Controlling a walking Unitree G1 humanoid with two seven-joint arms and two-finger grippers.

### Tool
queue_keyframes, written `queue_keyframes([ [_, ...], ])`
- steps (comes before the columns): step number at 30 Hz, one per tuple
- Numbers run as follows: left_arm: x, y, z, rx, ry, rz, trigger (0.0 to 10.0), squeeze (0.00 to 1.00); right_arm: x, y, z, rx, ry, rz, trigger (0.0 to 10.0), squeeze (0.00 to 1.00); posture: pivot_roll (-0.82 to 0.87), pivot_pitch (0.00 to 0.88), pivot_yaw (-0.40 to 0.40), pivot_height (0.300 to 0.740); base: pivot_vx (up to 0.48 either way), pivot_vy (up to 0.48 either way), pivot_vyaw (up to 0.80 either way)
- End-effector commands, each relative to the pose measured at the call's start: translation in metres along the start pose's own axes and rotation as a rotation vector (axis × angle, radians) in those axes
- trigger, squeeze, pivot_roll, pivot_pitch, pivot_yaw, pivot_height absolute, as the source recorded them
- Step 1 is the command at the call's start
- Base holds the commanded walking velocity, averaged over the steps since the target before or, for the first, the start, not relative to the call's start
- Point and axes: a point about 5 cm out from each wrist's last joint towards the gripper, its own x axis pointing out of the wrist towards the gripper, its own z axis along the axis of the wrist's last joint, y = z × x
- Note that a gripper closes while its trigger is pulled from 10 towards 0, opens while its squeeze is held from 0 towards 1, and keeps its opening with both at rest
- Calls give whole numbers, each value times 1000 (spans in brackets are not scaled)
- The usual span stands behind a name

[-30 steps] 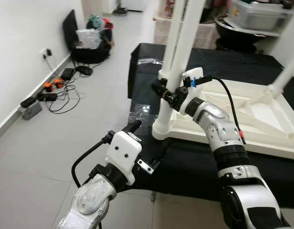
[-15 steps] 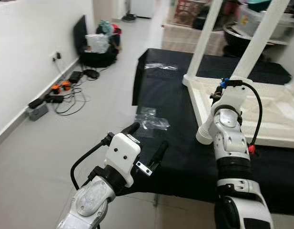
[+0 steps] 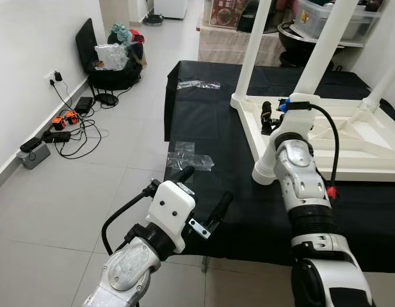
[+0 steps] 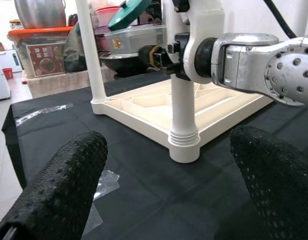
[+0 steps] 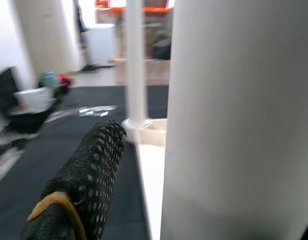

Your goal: Building children table

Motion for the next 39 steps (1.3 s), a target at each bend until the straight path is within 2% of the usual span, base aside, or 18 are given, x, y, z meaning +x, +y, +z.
queue_keyframes([
  [1, 0, 0, -2, 10, 6, 4, 10000, 0, 3, 5, -3, 67, 33, 130, 10000, 0, 87, 25, -99, 740, 0, 0, 0],
  [3, 0, 0, -2, 10, 5, 4, 10000, 0, 3, 8, -6, 125, 71, 243, 10000, 0, 84, 24, -94, 740, 0, 0, 0],
  [4, 1, 1, -2, 10, 4, 3, 10000, 0, -13, 23, -11, 207, 151, 669, 10000, 0, 87, 28, -96, 740, 0, 0, 0],
  [5, 1, 1, -2, 10, 4, 3, 10000, 0, -13, 23, -11, 207, 151, 669, 10000, 0, 87, 28, -96, 740, 0, 0, 0],
  [7, 1, 2, -1, 9, 3, 6, 10000, 0, -36, 28, -13, 179, 161, 954, 10000, 0, 89, 29, -95, 740, 0, 0, 0],
  [8, 1, 2, -1, 9, 3, 6, 10000, 0, -36, 28, -13, 179, 161, 954, 10000, 0, 89, 29, -95, 740, 0, 0, 0],
  [9, 1, 4, -1, 12, 2, 8, 10000, 0, -49, 29, -16, 147, 157, 1098, 10000, 0, 94, 29, -92, 740, 0, 0, 0],
  [21, 0, 4, -2, 15, 8, 6, 10000, 0, -42, 42, -12, 132, 122, 1108, 10000, 0, 97, 32, -89, 740, 0, 0, 0],
  [22, 0, 4, -2, 14, 8, 7, 10000, 0, -37, 48, -10, 122, 113, 1054, 0, 0, 95, 31, -88, 740, 0, 0, 0],
  [26, 1, 3, -3, 13, 7, 12, 10000, 0, -22, 47, -8, 119, 65, 814, 0, 0, 93, 27, -93, 740, 0, 0, 0],
  [28, 1, 3, -3, 13, 7, 12, 10000, 0, -22, 47, -8, 119, 65, 814, 0, 0, 93, 27, -93, 740, 0, 0, 0],
  [31, 1, 3, -3, 13, 6, 10, 10000, 0, -21, 35, -17, 75, 74, 621, 0, 0, 84, 32, -77, 740, 0, 0, 0],
  [32, 2, 4, -3, 13, 6, 11, 10000, 0, -17, 24, -22, 31, 100, 481, 0, 0, 85, 32, -73, 740, 0, 0, 0],
  [33, 2, 4, -3, 13, 6, 11, 10000, 0, -17, 24, -22, 31, 100, 481, 0, 0, 85, 32, -73, 740, 0, 0, 0],
  [35, 2, 5, -3, 14, 5, 13, 10000, 0, -9, -6, -24, -37, 135, 143, 0, 0, 79, 40, -64, 740, 0, 0, 0],
  [37, 2, 5, -3, 14, 5, 13, 10000, 0, -9, -6, -24, -37, 135, 143, 0, 0, 79, 40, -64, 740, 0, 0, 0],
  [38, 3, 6, -3, 15, 5, 12, 10000, 0, -9, -21, -22, -49, 138, -23, 0, 0, 74, 40, -62, 740, 0, 0, 0],
  [39, 3, 6, -3, 15, 5, 12, 10000, 0, -9, -21, -22, -49, 138, -23, 0, 0, 74, 40, -62, 740, 0, 0, 0],
])
